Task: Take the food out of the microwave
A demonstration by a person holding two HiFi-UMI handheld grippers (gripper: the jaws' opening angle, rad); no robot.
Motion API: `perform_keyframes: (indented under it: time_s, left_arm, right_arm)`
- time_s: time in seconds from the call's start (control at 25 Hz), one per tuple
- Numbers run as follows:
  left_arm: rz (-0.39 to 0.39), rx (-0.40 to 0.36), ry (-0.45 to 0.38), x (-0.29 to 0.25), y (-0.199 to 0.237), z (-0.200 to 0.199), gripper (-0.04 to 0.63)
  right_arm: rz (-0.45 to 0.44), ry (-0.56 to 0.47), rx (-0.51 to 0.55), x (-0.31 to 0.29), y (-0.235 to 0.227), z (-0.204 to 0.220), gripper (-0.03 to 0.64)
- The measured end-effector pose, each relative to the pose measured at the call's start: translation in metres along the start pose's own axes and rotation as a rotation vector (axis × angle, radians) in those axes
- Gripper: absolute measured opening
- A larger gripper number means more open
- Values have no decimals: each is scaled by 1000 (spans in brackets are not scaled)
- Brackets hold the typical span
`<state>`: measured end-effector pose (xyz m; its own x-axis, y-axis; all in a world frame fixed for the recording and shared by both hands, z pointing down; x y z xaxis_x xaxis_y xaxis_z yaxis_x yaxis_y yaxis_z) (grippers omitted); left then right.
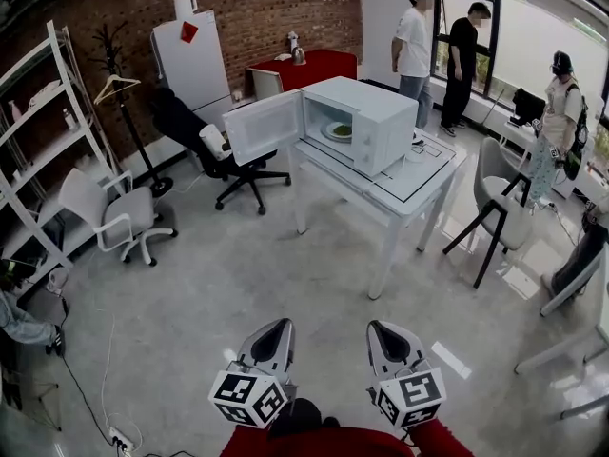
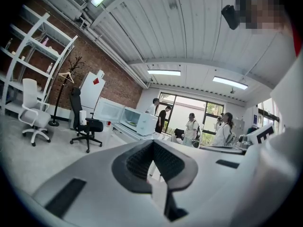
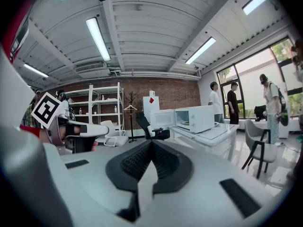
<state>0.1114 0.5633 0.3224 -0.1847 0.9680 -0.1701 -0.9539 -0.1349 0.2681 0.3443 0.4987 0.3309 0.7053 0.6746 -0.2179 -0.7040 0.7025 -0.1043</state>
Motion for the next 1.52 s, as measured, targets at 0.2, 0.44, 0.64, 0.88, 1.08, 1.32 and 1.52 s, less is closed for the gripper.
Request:
perform_keyframes:
  time_s: [0.2,0.44,0.64,0.88,1.08,1.32,1.52]
  left_arm:
    - [0,-22,2,-18,5,-13,11]
    - [8,-20,0,-51,22,-18,11]
    - [34,-22,5,-89,53,-25,9]
    - [52,-19,10,-148,112,-52,11]
    - [83,-15,26,-203,163,-82,9]
    - [132,-19,42,-265,204,-106,10]
    - [146,-20,50,-299,224,-117,10]
  right_arm:
    - [22,-1,-29,-11,-15,-4,14]
    - [59,7,-41,-39,-33,-7,14]
    - [70,2,-39,-85,-40,-14,14]
    - [78,1,-29,-165,-48,-37,14]
    - [97,6,-39,-239,-55,-64,14]
    - [127,5,-39,-309,-69,-88,14]
    - [144,21,-41,-344,-81,-96,14]
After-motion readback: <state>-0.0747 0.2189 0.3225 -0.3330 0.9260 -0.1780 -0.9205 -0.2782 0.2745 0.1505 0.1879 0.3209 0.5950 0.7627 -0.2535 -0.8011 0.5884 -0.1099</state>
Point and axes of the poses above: the fingertips, and each gripper's own axes: x backward along the fingers, y to its left, z out of its underside, the point moved 10 cm from there along x, backward along the fingers, and after that the axes turned 3 degrees about y, right-handed, at the moved point
